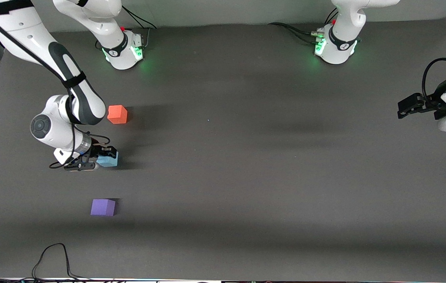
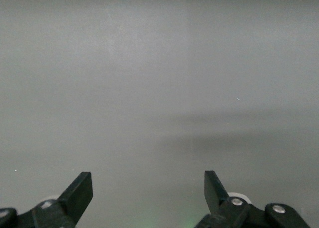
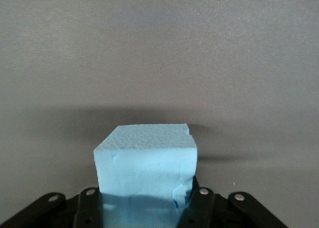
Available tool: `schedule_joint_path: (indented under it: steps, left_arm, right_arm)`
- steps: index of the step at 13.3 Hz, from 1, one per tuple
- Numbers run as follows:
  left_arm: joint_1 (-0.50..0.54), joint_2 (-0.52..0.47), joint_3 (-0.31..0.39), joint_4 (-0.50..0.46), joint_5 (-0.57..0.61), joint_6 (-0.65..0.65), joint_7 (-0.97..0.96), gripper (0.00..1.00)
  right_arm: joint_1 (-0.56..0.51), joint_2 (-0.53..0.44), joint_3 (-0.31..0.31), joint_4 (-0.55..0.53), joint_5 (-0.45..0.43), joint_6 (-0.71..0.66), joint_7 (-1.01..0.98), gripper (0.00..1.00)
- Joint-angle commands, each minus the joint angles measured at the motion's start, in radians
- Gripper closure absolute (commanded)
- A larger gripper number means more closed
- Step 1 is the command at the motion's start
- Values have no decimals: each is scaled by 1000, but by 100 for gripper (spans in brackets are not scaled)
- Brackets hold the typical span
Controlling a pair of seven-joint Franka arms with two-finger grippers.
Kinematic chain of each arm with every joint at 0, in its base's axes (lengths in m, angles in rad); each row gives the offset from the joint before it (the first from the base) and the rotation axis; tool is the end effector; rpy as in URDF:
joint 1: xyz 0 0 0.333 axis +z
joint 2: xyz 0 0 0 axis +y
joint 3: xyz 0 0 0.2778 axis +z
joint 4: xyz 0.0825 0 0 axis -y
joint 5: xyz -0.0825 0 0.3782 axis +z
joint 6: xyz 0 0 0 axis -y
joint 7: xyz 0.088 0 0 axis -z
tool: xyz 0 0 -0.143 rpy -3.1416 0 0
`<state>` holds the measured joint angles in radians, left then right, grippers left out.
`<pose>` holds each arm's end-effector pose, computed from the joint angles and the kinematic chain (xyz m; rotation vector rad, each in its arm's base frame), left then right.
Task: Place blue block between orange and purple blocks
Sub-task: 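Open the right gripper, release the blue block and lift away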
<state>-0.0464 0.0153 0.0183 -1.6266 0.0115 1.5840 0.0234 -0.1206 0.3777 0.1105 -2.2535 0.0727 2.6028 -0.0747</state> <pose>0.5493 -0.0139 0.5171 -3.1273 0.0813 0.0905 0.5203 -0.0010 0.1269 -3.0630 0.0085 0.0367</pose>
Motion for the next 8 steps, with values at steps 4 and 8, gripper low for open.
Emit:
schedule_joint_path:
  steps: [4,8]
  left_arm:
    - [-7,-3,5,-2,-8,-6,-3,0]
    - [-7,-3,5,-2,-7,1,-3,0]
  right_arm:
    - [-7,24,3,14,4,28,-14,3]
    - [-5,-84,3,20,4,-97,-11,0]
